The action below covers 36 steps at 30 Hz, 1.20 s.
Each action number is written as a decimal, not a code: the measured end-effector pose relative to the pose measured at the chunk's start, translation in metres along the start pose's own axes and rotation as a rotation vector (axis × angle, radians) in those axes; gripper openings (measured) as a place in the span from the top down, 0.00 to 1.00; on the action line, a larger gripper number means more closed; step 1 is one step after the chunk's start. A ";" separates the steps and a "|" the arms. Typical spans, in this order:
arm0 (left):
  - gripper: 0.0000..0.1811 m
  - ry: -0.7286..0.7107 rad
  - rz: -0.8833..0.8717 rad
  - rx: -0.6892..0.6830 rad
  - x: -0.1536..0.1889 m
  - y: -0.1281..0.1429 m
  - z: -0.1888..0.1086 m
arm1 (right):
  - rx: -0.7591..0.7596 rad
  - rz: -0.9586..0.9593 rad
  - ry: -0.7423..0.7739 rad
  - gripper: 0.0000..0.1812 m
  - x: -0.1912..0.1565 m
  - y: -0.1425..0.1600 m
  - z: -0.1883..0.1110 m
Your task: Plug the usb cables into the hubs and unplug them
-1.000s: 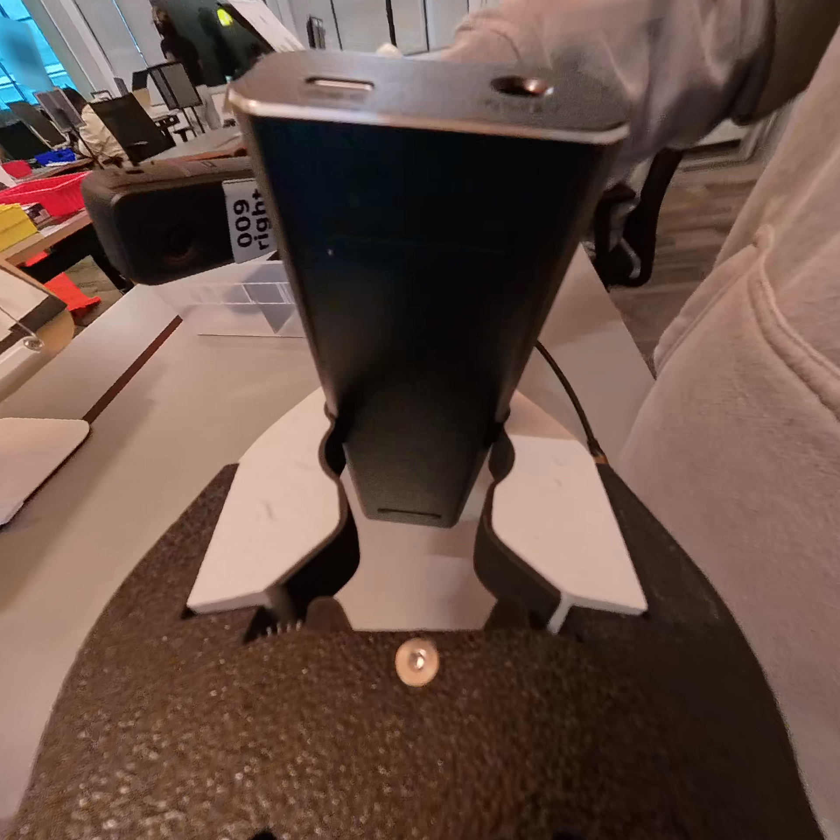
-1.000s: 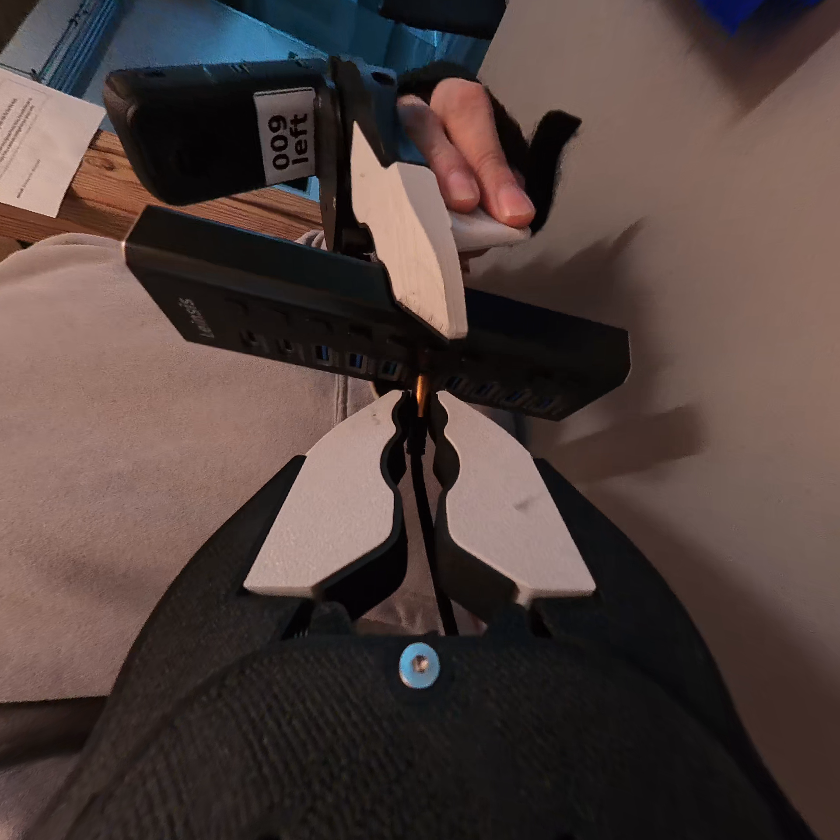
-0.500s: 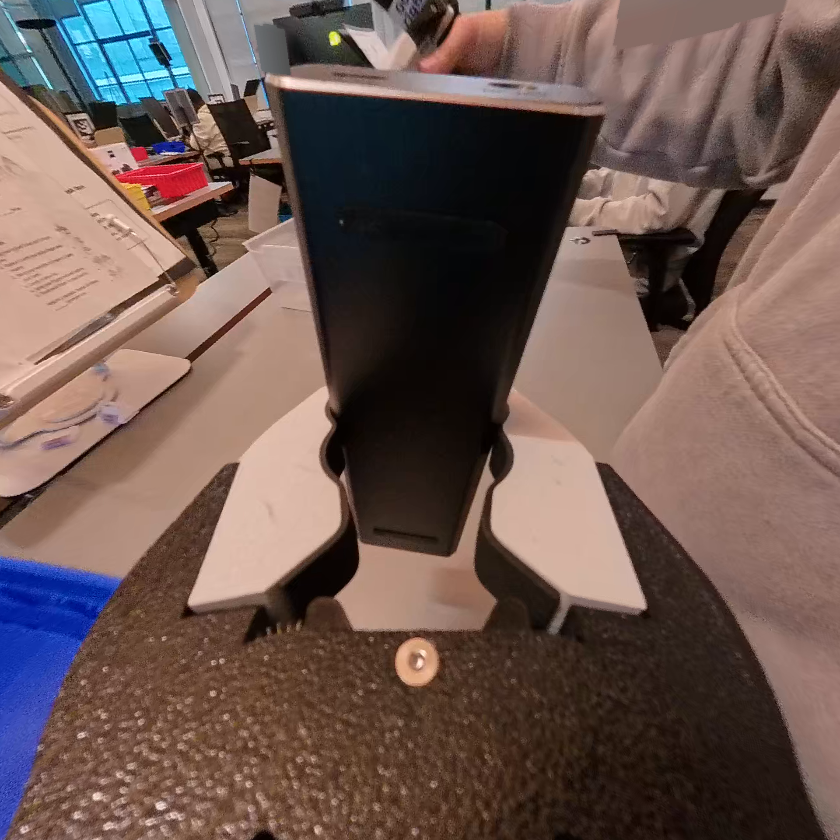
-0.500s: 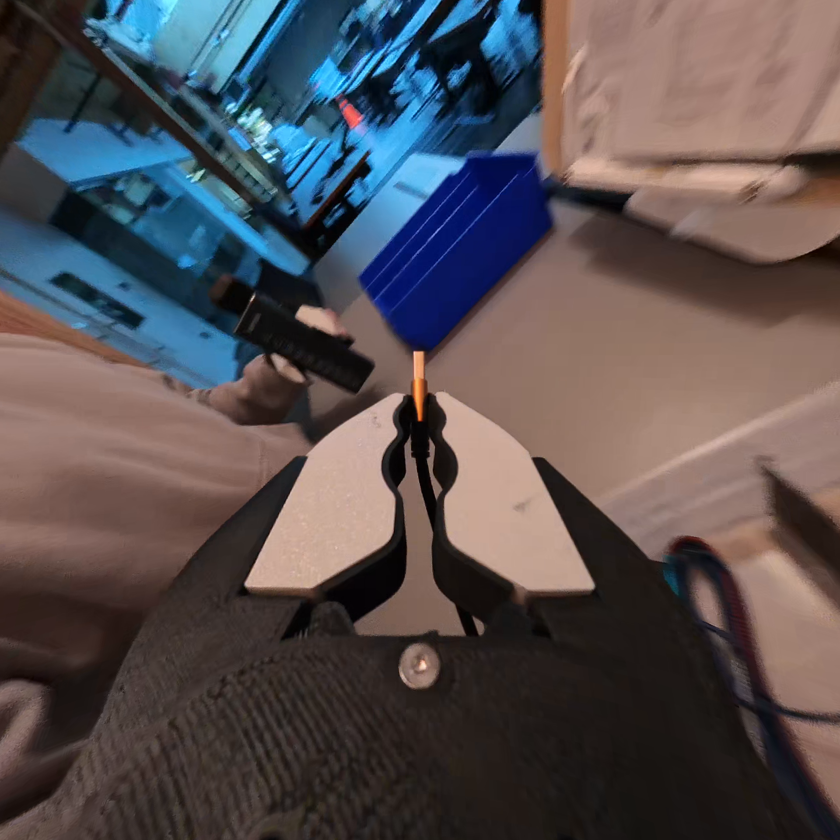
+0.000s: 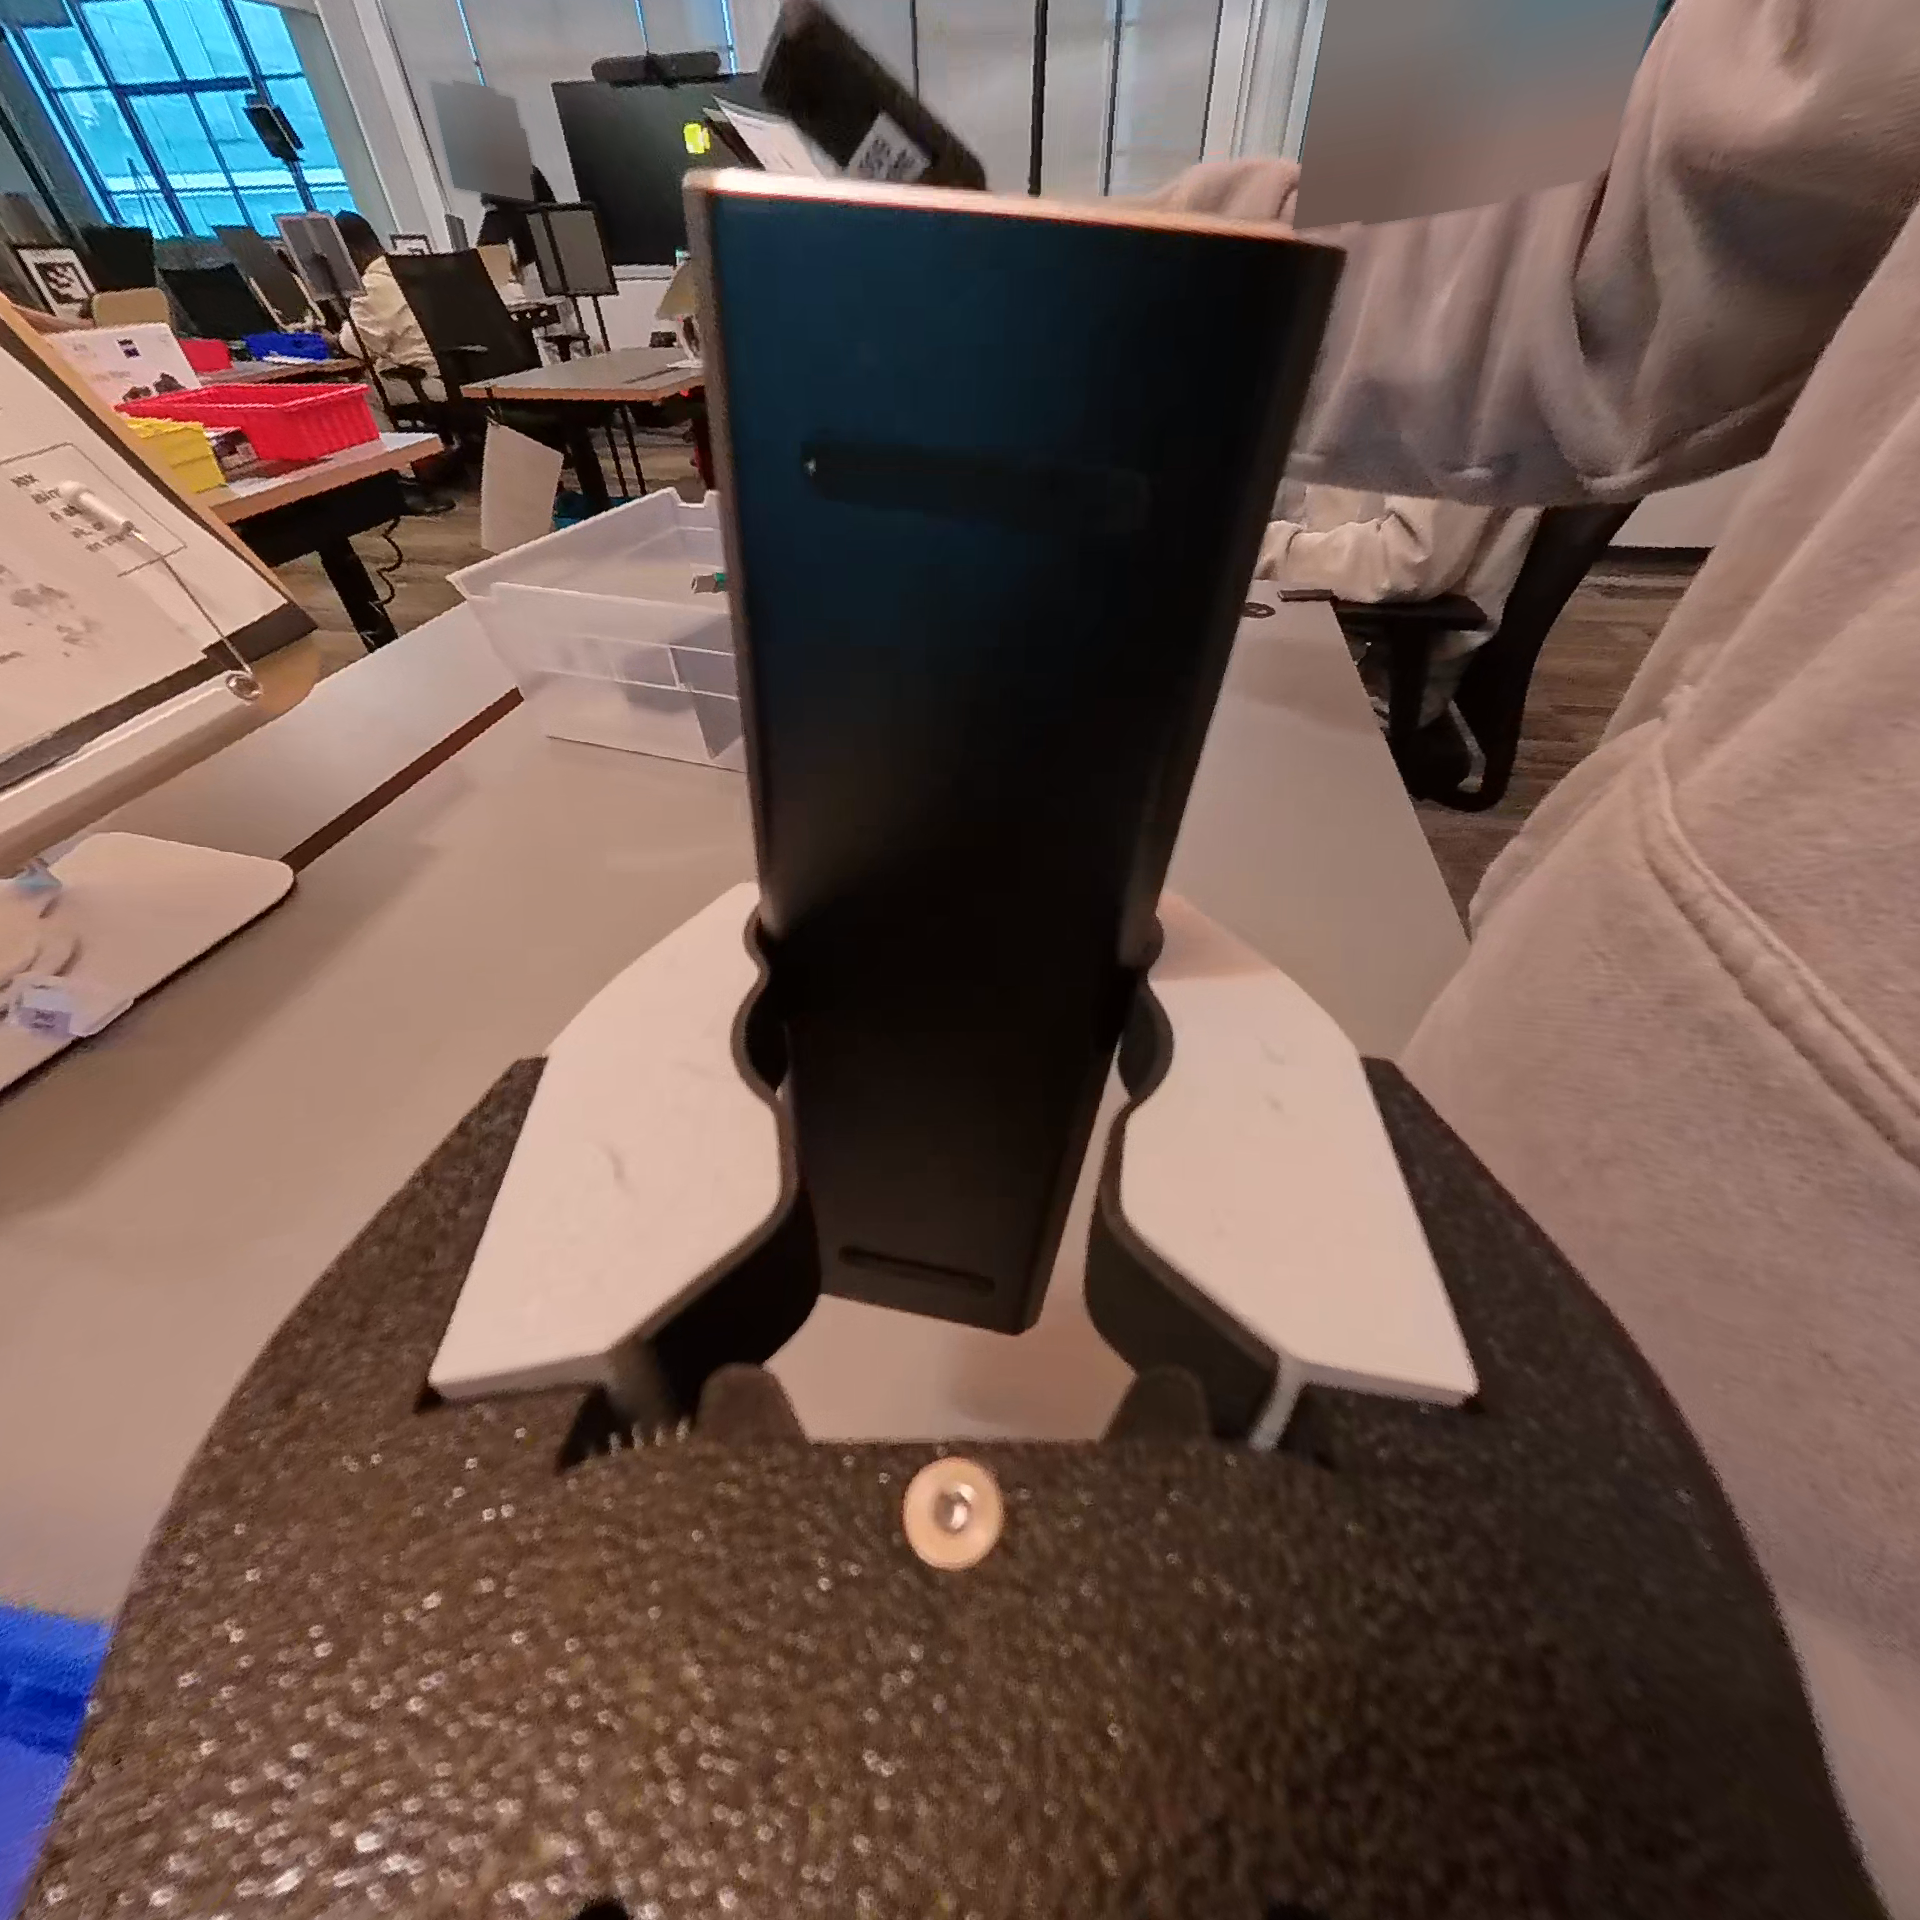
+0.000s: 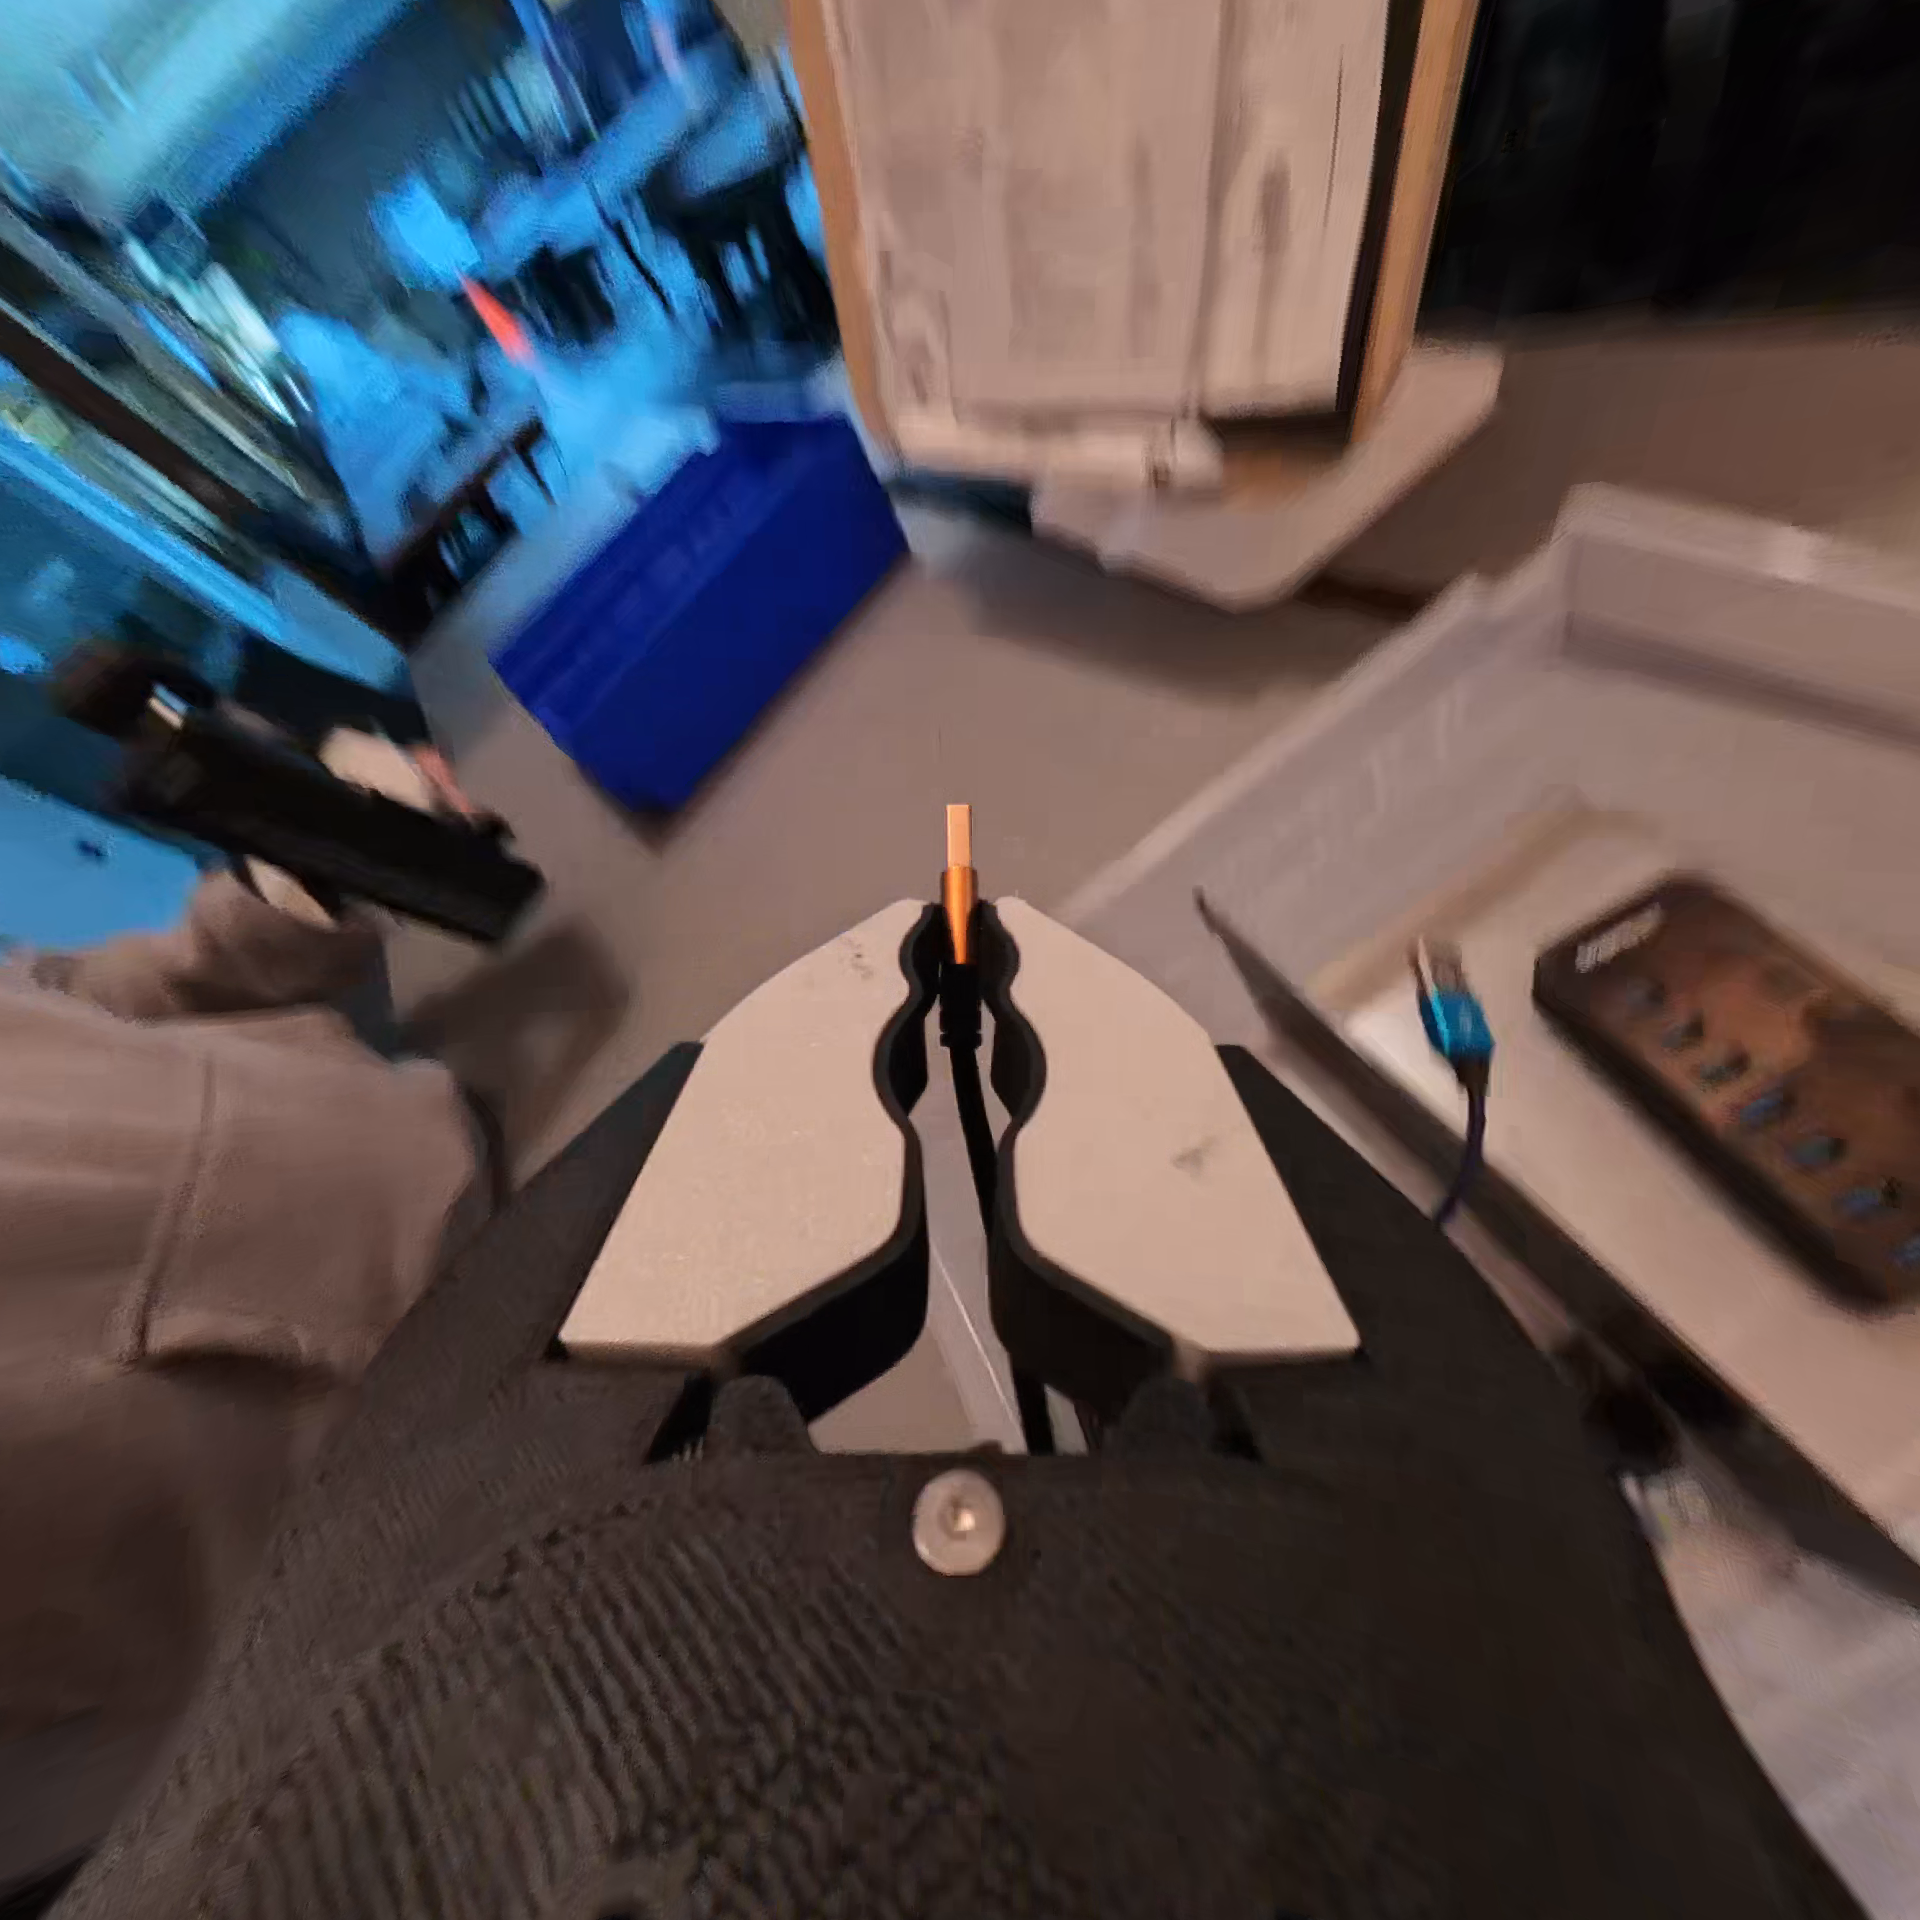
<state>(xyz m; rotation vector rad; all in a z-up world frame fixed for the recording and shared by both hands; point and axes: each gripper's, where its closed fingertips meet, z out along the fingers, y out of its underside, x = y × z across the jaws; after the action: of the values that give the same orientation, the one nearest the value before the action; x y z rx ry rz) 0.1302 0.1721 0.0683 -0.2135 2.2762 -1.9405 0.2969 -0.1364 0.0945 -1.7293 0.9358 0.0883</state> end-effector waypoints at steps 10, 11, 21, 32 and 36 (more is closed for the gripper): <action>0.66 0.017 -0.023 -0.003 0.001 0.003 0.004 | -0.615 -0.249 0.370 0.90 0.085 0.103 0.006; 0.66 0.019 -0.024 -0.002 0.002 0.004 0.004 | -0.649 -0.327 0.417 0.83 0.090 0.103 0.002; 0.66 0.035 -0.065 0.022 0.000 0.004 0.012 | -0.250 -0.473 0.346 0.47 -0.039 0.012 0.029; 0.66 0.094 -0.104 0.152 0.003 -0.019 0.035 | 0.067 -0.563 -0.296 0.62 -0.284 0.062 0.193; 0.66 0.103 -0.114 0.177 0.004 -0.022 0.036 | 0.054 -0.588 -0.340 0.69 -0.288 0.069 0.197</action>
<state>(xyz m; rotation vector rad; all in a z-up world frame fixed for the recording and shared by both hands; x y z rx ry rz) 0.1334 0.1334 0.0841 -0.2332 2.1797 -2.2462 0.1327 0.1786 0.1066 -1.8014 0.1633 -0.0294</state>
